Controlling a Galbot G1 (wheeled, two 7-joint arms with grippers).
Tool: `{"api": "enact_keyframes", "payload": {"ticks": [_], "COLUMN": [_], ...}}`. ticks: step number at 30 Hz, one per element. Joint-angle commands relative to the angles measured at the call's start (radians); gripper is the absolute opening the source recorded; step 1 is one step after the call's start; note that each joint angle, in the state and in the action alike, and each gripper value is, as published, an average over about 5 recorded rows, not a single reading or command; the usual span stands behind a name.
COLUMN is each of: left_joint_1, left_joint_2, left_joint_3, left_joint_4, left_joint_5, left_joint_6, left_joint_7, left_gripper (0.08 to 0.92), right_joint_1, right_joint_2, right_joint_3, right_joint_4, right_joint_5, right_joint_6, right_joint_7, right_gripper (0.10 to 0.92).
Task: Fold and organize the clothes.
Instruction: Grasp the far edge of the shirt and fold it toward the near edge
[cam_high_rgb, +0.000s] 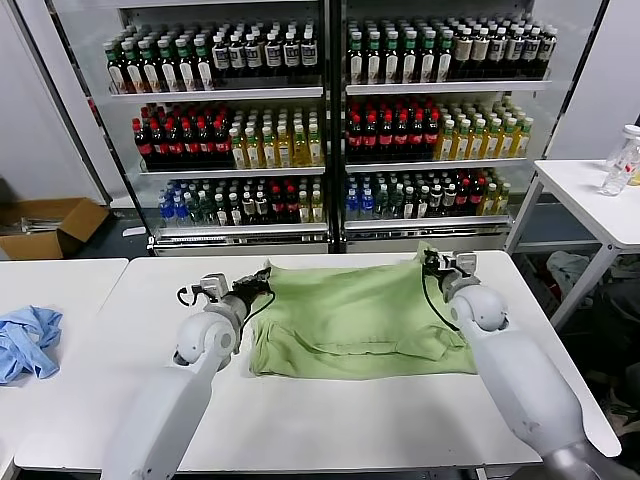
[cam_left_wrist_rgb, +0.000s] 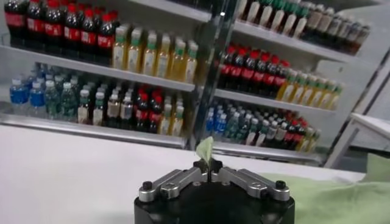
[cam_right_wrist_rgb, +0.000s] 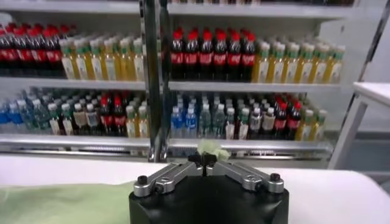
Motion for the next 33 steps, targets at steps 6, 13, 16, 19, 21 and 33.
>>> {"api": "enact_keyframes", "payload": {"ticks": [6, 13, 16, 19, 21, 33], "left_joint_1": [0.199, 0.227, 0.218, 0.213, 0.220, 0.354], "left_joint_2": [0.100, 0.112, 0.097, 0.075, 0.059, -0.067], "left_joint_3": [-0.013, 0.020, 0.035, 0.045, 0.047, 0.009], "left_joint_4": [-0.249, -0.207, -0.161, -0.135, -0.138, -0.241], "left_joint_5": [-0.005, 0.121, 0.187, 0.239, 0.280, 0.491], "left_joint_6": [0.030, 0.055, 0.050, 0.035, 0.021, 0.042], "left_joint_7": [0.005, 0.028, 0.038, 0.047, 0.047, -0.112], "left_gripper": [0.084, 0.084, 0.084, 0.085, 0.106, 0.434], "right_joint_1": [-0.469, -0.621, -0.621, -0.596, -0.588, -0.682], "right_joint_2": [-0.124, -0.090, -0.061, -0.038, -0.030, -0.092], "right_joint_3": [0.212, 0.298, 0.285, 0.261, 0.251, 0.319], "right_joint_4": [0.513, 0.563, 0.519, 0.485, 0.487, 0.653], "right_joint_5": [-0.033, -0.098, -0.128, -0.141, -0.149, -0.222], "right_joint_6": [-0.028, -0.067, -0.080, -0.113, -0.119, -0.047], "right_joint_7": [0.055, 0.076, 0.089, 0.107, 0.111, 0.099], "right_gripper": [0.109, 0.109, 0.109, 0.109, 0.115, 0.443]}}
